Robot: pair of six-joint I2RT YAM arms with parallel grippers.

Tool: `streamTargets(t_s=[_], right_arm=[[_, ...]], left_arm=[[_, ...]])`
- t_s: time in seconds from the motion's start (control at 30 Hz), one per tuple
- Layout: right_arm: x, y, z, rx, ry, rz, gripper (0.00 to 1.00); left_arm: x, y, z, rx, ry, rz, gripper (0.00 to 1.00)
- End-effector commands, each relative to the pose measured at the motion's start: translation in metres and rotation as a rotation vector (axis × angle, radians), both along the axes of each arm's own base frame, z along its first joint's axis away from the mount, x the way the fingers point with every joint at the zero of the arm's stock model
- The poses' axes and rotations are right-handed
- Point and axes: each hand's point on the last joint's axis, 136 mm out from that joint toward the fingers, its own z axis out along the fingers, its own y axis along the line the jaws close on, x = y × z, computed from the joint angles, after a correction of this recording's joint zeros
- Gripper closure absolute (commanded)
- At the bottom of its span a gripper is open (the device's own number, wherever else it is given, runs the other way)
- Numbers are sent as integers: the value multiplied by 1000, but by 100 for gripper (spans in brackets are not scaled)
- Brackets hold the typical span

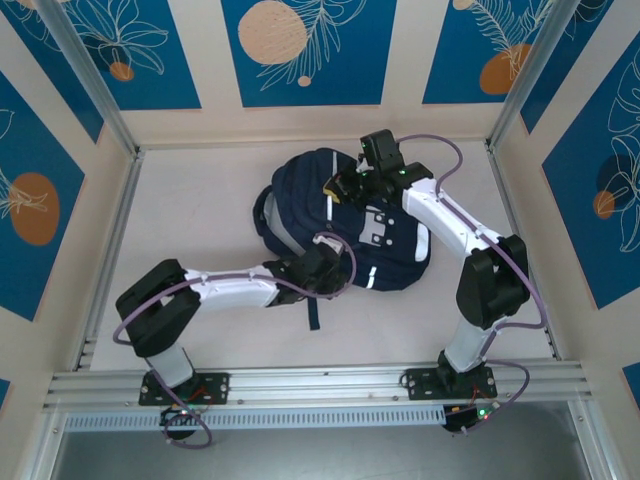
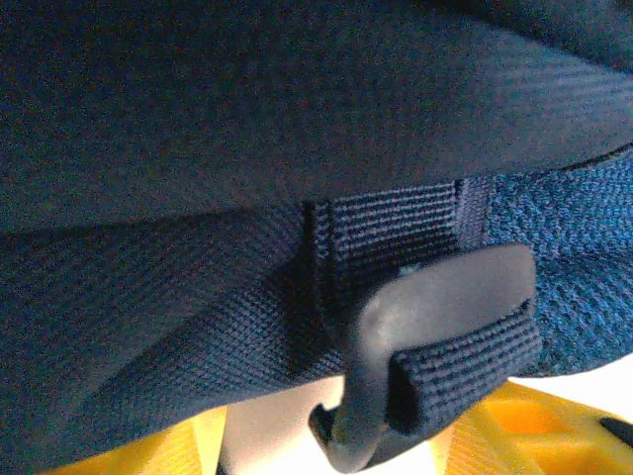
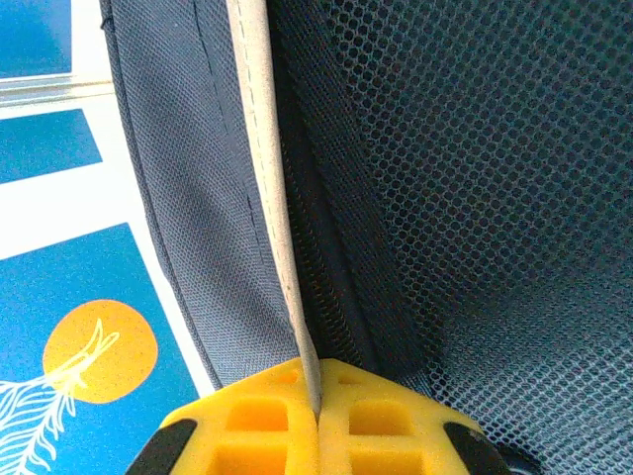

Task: Pack the student bag
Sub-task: Zip the student bag at the center of the table.

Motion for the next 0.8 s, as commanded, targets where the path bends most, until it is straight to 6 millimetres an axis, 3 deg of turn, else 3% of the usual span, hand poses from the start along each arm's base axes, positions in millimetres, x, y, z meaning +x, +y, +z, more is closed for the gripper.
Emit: streamTargets(t_s=[0.0, 0.2, 0.43, 0.6, 0.77], right_arm=[[-2, -5, 34, 84, -45, -7, 100], [-1, -9, 36, 105, -41, -12, 100], [-1, -8, 41, 135, -35, -18, 100], [-3, -7, 48, 154, -38, -18, 100], [-8, -7, 49, 160, -32, -9, 100]], left_arm=[[9, 14, -5, 86, -4, 31, 49], [16, 17, 0, 121, -8, 7, 53], [20, 13, -13, 158, -5, -24, 54], [28, 17, -27, 209, -19, -10, 62], [32, 19, -30, 194, -35, -1, 77]])
